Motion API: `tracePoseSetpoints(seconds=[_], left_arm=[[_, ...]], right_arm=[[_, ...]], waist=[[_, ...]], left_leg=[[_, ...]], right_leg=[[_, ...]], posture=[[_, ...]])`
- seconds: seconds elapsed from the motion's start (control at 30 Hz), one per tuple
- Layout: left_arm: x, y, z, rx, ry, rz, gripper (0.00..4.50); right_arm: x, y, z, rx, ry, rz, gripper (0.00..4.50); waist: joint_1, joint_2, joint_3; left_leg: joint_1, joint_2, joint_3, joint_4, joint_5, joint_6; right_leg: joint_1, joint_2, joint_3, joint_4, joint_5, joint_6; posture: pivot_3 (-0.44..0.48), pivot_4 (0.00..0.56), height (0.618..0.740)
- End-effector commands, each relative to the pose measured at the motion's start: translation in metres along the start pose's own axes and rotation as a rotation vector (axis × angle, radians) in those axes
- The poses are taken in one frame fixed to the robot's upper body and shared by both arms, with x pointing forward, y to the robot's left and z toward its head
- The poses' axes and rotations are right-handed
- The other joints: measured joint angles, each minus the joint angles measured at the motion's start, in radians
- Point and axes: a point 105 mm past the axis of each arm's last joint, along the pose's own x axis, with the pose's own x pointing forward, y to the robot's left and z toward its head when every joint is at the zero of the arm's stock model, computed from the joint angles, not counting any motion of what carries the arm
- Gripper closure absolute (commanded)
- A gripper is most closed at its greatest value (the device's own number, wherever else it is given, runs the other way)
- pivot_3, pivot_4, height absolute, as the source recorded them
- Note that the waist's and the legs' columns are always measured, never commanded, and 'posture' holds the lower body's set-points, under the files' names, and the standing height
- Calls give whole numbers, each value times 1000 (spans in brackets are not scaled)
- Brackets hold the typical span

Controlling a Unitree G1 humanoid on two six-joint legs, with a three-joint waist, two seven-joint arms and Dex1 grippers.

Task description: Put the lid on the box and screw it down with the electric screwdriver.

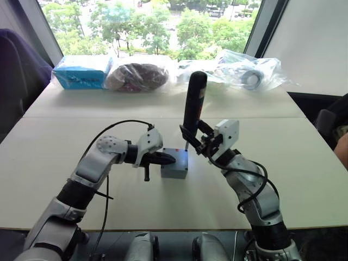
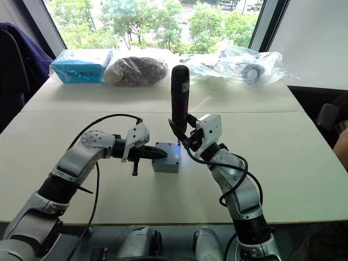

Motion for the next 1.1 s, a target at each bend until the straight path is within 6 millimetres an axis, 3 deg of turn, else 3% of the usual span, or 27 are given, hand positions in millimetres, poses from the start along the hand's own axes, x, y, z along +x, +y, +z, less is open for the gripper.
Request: tracePoseSetpoints(seconds=[0.03, 0.3, 0.37, 0.53, 0.7, 0.77, 0.83, 0.97, 1.1], left_arm=[[2, -2, -14, -20, 51, 3, 4500], [3, -7, -16, -39, 35, 15, 4500], [1, -4, -13, -29, 23, 39, 4500], [-5, 18, 17, -39, -118, 198, 4500], [-19, 16, 52, -85, -241, 122, 4500], [-19, 17, 63, -10, -207, 119, 4500], [-18, 6, 74, 41, -212, 43, 4500], [-18, -15, 75, 123, -165, -90, 4500], [-18, -23, 68, 183, -92, -150, 4500]], right_arm=[[-1, -17, -7, -14, 94, -91, 2713], [8, -39, 86, -34, -23, -85, 2713], [7, -45, 100, -6, -4, -75, 2713], [3, -85, 132, 63, 41, -180, 2713], [-23, -122, 121, 192, 276, -319, 2713], [-50, -149, 97, 308, 444, -422, 2713], [-73, -161, 81, 352, 556, -475, 2713], [-106, -153, 49, 435, 759, -392, 2713], [-137, -147, 14, 563, 907, -403, 2713]], waist=[[0, 0, 0], [7, 7, 6], [5, 8, 9], [-2, 11, 15], [-5, 11, 16], [-1, 10, 21], [8, 10, 22], [1, 12, 24], [-13, 9, 26]], left_leg=[[0, 0, 0, 0, 0, 0], [-5, -2, 1, 0, 0, 0], [-6, -4, 1, -1, 0, 0], [-9, -5, 1, -3, 0, 0], [-23, -6, 1, -1, 2, -1], [-24, -6, 2, -2, 2, -1], [-25, -7, 2, -1, 2, -1], [-26, -8, 3, -2, 0, 1], [-26, -8, 3, -2, 0, 2]], right_leg=[[-1, 0, 0, 0, 0, 0], [-3, -5, 0, 0, 0, -1], [-3, -7, 0, 0, 0, -1], [-7, -9, 0, -1, 0, -1], [-20, -6, -1, 2, 3, 4], [-20, -3, -2, 2, 3, 4], [-20, -3, -2, 1, 3, 4], [-20, -2, 0, -1, 2, 5], [-21, 0, 1, -1, 1, 7]], posture=[[0, 150, 740], [0, 150, 740], [0, 150, 740], [0, 150, 740], [0, 150, 740], [0, 150, 740], [0, 150, 740], [0, 150, 740], [0, 150, 740]])
